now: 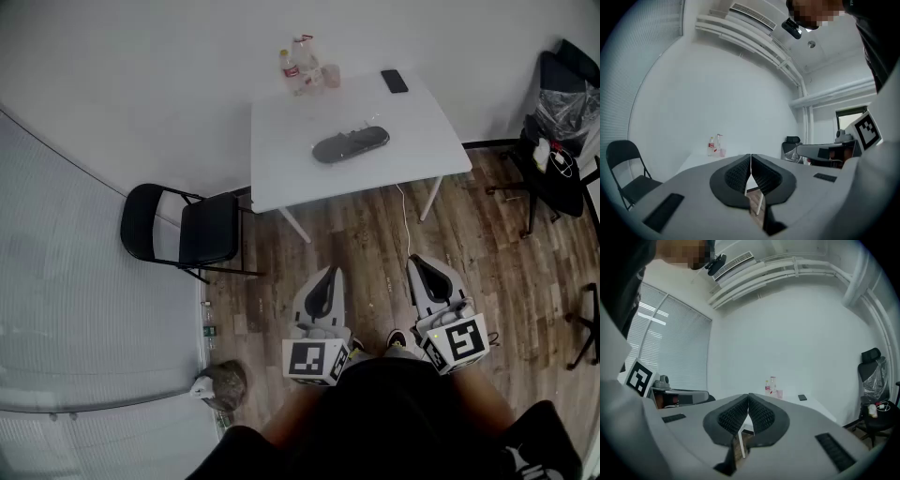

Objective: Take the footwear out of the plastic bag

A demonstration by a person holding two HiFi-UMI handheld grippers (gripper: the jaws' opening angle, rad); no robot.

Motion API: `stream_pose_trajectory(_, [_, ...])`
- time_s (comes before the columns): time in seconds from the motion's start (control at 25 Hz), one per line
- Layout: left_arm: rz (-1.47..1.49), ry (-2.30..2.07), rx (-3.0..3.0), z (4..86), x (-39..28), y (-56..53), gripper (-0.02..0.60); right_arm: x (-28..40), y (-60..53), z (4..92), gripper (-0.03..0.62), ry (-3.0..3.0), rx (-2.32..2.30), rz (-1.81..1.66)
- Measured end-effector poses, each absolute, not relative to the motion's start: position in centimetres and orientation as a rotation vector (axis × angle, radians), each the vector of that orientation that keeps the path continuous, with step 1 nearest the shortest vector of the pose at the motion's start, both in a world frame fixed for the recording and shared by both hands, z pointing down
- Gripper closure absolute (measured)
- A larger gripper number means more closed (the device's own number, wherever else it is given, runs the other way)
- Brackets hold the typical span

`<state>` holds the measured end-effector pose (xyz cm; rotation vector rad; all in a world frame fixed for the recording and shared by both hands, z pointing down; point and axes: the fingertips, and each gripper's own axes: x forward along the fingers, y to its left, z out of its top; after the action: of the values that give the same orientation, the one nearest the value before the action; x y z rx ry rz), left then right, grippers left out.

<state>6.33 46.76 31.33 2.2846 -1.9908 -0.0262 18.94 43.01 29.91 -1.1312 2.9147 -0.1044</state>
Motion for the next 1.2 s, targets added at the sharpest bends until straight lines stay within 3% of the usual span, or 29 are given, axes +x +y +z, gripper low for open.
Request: stream_pose_trajectory(1.2, [-0.057,-1.916,2.295,32.9,-2.6,47.6,0.558,12.0,44.3,29.2,0.574,2.866,-1.121,-0.181])
